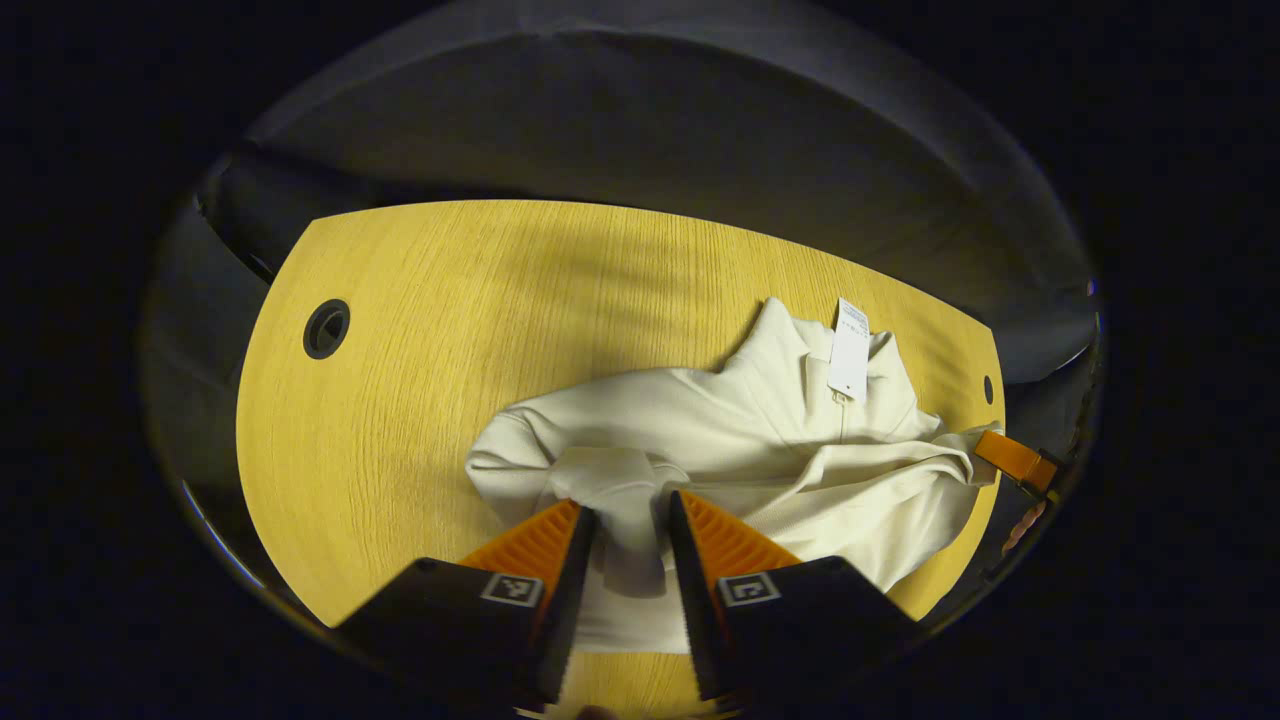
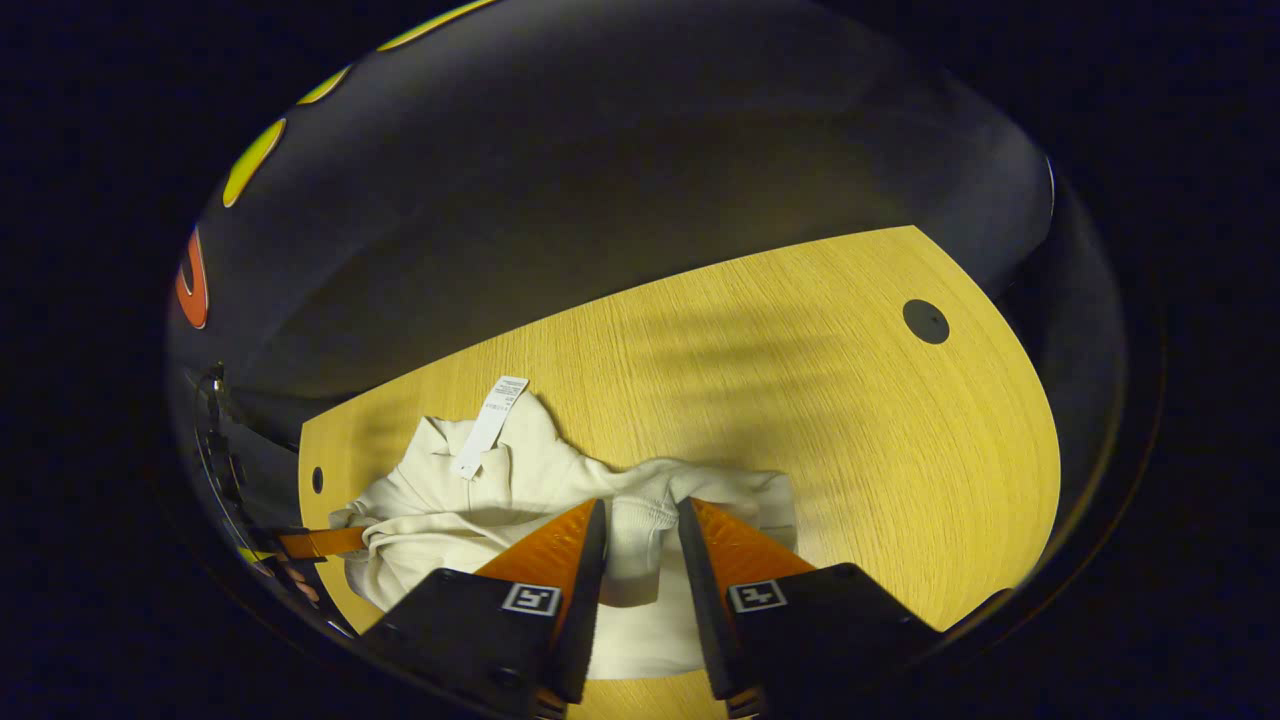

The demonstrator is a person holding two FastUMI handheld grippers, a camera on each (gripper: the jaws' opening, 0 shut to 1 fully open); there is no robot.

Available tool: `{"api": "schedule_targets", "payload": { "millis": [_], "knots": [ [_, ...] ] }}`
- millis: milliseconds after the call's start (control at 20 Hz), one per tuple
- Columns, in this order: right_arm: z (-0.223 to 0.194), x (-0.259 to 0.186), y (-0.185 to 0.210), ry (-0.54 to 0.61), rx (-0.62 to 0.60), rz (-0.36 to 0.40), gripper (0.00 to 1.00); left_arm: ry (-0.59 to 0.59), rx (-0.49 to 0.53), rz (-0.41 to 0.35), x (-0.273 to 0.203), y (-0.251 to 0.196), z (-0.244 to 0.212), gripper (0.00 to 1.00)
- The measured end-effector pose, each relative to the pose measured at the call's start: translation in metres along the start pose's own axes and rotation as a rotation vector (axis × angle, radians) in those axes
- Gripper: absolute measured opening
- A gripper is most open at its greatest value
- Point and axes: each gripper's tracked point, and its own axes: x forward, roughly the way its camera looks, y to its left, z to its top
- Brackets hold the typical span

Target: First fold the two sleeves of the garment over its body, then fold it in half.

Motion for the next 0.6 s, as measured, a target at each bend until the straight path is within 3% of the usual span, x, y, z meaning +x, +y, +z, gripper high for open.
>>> {"api": "schedule_targets", "payload": {
  "millis": [100, 150, 200, 250, 450, 500, 550, 600],
  "knots": [
    [0.019, -0.015, 0.001, -0.091, -0.031, 0.018, 0.59, -0.034, 0.024, 0.042, -0.004, 0.004, 0.003, 0.84],
    [0.026, -0.024, 0.000, -0.134, -0.062, 0.016, 0.68, -0.050, 0.039, 0.059, -0.008, 0.007, 0.004, 0.81],
    [0.029, -0.036, 0.000, -0.168, -0.094, 0.013, 0.70, -0.068, 0.049, 0.072, -0.013, 0.008, 0.004, 0.86],
    [0.032, -0.047, -0.002, -0.189, -0.125, 0.001, 0.88, -0.084, 0.049, 0.078, -0.022, 0.009, 0.003, 0.90],
    [0.038, -0.104, 0.007, -0.286, -0.224, 0.009, 0.98, -0.219, 0.024, 0.077, -0.078, 0.005, 0.006, 0.92],
    [0.041, -0.122, 0.010, -0.323, -0.251, 0.012, 0.98, -0.265, 0.018, 0.082, -0.096, 0.004, 0.006, 1.00],
    [0.045, -0.144, 0.011, -0.368, -0.276, 0.011, 0.94, -0.308, 0.011, 0.084, -0.115, 0.004, 0.005, 0.92],
    [0.048, -0.169, 0.013, -0.411, -0.301, 0.015, 0.98, -0.359, 0.000, 0.081, -0.137, 0.003, 0.004, 1.00]
  ]
}}
